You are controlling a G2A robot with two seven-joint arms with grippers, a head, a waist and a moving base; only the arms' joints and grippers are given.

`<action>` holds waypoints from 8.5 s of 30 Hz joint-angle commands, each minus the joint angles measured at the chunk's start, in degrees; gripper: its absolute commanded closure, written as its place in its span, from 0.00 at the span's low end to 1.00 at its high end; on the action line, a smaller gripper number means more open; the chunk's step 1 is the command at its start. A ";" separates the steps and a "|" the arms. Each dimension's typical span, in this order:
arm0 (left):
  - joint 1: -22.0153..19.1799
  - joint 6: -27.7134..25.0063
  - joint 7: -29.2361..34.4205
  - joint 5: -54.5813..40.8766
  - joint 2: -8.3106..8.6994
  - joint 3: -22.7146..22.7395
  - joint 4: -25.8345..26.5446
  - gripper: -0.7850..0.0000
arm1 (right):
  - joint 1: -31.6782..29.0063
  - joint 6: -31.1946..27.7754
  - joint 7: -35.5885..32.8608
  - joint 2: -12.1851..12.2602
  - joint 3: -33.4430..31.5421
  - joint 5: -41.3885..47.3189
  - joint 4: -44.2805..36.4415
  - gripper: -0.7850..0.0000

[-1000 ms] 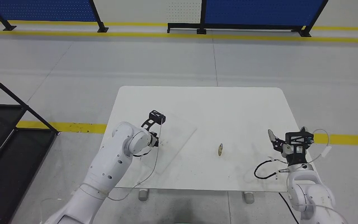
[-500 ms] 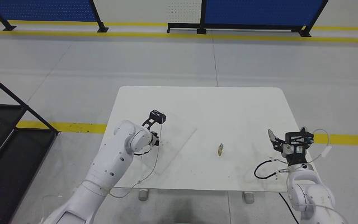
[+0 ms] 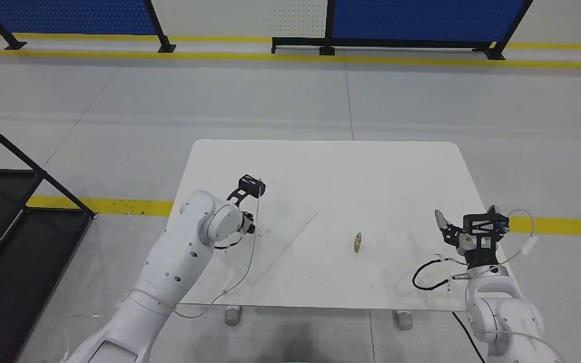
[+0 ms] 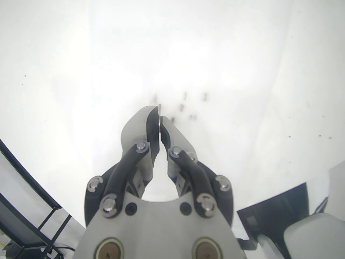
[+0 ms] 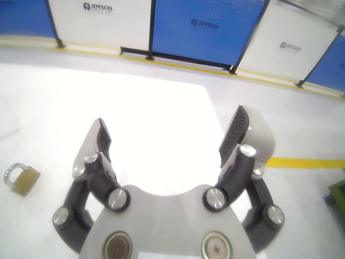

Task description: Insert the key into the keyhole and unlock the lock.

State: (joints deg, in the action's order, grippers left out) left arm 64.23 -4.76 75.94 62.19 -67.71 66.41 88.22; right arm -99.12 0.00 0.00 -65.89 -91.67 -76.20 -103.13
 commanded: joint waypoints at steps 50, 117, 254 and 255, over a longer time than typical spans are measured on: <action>0.85 -1.85 12.00 -12.53 1.76 5.99 -0.45 1.00 | 0.00 0.00 0.00 0.00 0.00 0.00 0.00 0.00; 10.05 0.90 -3.83 -10.79 3.38 9.11 14.51 1.00 | 0.00 0.00 0.00 0.00 0.00 0.00 0.00 0.00; 19.63 -8.10 4.97 -85.45 5.40 26.02 -0.04 1.00 | 50.24 16.28 -88.00 -8.70 43.25 19.30 22.92 0.00; 19.63 -8.10 4.97 -85.45 5.40 26.02 -0.04 1.00 | 50.75 16.28 -88.00 -8.79 43.71 19.73 23.62 0.00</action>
State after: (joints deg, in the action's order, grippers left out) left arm 83.86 -12.85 80.91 -23.26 -62.30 92.43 88.18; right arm -48.88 16.31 -88.00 -74.60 -48.41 -56.96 -80.30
